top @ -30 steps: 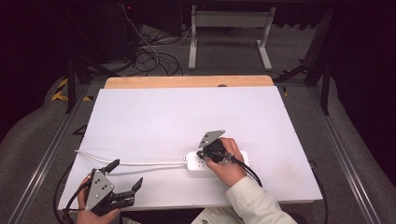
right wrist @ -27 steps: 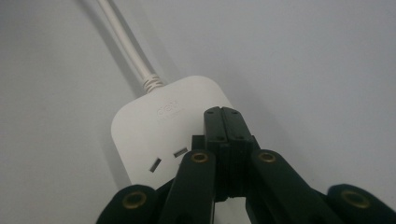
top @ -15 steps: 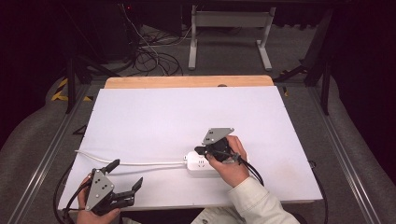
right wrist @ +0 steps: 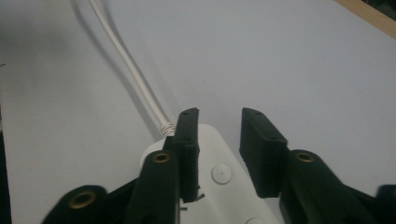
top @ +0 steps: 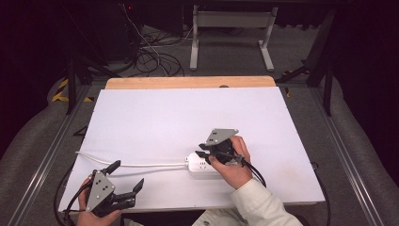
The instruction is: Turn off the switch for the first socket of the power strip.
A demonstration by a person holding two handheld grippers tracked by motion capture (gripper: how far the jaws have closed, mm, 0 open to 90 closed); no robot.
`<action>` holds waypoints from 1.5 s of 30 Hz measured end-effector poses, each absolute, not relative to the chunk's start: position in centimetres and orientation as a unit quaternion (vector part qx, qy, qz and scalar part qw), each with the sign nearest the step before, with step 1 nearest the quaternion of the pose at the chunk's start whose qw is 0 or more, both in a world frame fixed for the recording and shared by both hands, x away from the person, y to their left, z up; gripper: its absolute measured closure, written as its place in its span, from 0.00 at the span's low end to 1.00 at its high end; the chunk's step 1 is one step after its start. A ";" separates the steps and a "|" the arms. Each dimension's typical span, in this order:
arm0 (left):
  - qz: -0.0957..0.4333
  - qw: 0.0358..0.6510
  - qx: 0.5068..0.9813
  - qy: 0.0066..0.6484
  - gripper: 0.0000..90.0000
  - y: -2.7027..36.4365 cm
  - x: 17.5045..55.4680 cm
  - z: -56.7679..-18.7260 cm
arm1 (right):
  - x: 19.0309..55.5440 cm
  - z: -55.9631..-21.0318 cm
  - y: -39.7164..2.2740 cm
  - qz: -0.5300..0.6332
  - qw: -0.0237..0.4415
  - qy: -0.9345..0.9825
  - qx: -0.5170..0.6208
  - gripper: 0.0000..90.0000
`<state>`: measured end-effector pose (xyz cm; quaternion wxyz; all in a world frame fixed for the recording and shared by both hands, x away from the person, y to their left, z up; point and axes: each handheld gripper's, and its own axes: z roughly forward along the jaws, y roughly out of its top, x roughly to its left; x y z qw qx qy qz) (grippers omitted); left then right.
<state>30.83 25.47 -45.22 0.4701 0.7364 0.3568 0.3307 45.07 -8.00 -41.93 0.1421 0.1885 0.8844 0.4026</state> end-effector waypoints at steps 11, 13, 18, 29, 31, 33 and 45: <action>0.331 0.469 0.736 0.358 0.12 25.5 30.8 -45.2 | 44.9 -41.5 -8.3 0.419 0.146 0.874 0.196 0.38; 0.334 0.467 0.738 0.355 0.12 25.5 30.8 -45.2 | 44.7 -41.3 -8.4 0.420 0.149 0.874 0.193 0.37; 0.331 0.470 0.737 0.357 0.12 25.5 30.8 -45.2 | 44.5 -41.1 -8.5 0.424 0.150 0.873 0.188 0.34; 0.329 0.470 0.736 0.359 0.11 25.6 30.8 -45.2 | 44.2 -40.4 -9.6 0.443 0.151 0.862 0.193 0.28; 0.329 0.470 0.735 0.360 0.11 25.6 30.9 -45.2 | 44.1 -40.3 -10.0 0.449 0.155 0.859 0.192 0.26; 0.329 0.470 0.735 0.362 0.11 25.7 30.9 -45.2 | 43.9 -40.1 -10.5 0.455 0.160 0.854 0.195 0.25; 0.322 0.483 0.732 0.356 0.10 25.8 30.8 -45.1 | 42.9 -39.1 -14.4 0.487 0.187 0.825 0.219 0.18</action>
